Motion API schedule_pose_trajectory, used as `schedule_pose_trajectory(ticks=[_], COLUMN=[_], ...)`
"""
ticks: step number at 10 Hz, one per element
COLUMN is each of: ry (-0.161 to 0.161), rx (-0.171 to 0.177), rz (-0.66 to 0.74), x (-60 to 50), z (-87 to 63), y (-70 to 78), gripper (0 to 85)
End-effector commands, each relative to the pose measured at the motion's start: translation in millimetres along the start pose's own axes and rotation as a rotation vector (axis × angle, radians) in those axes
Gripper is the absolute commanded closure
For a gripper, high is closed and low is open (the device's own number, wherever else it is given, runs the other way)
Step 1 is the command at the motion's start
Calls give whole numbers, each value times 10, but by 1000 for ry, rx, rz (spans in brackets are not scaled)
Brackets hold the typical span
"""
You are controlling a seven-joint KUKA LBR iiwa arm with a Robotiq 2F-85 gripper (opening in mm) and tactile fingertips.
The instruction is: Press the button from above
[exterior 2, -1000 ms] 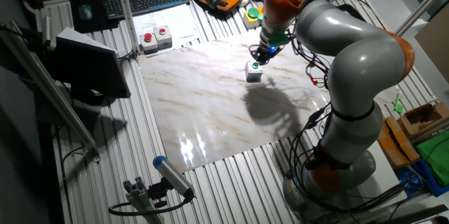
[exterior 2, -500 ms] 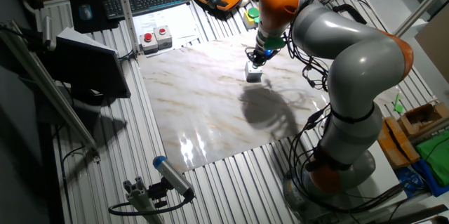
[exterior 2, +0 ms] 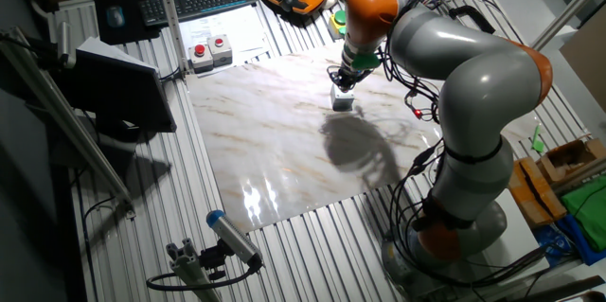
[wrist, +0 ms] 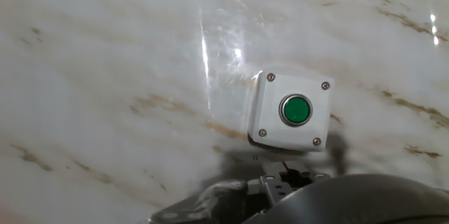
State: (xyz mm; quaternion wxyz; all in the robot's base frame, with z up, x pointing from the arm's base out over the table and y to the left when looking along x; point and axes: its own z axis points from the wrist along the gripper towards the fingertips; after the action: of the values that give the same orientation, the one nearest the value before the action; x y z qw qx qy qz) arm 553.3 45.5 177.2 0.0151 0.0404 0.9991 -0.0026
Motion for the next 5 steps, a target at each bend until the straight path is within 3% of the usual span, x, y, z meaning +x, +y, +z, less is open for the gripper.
schedule_pose_trajectory(ticks=[1, 5], ry=[-7, 1], rx=[-4, -26], rz=[1, 5], x=[-11, -21], z=[23, 64], y=[1, 5], gripper=[843, 843])
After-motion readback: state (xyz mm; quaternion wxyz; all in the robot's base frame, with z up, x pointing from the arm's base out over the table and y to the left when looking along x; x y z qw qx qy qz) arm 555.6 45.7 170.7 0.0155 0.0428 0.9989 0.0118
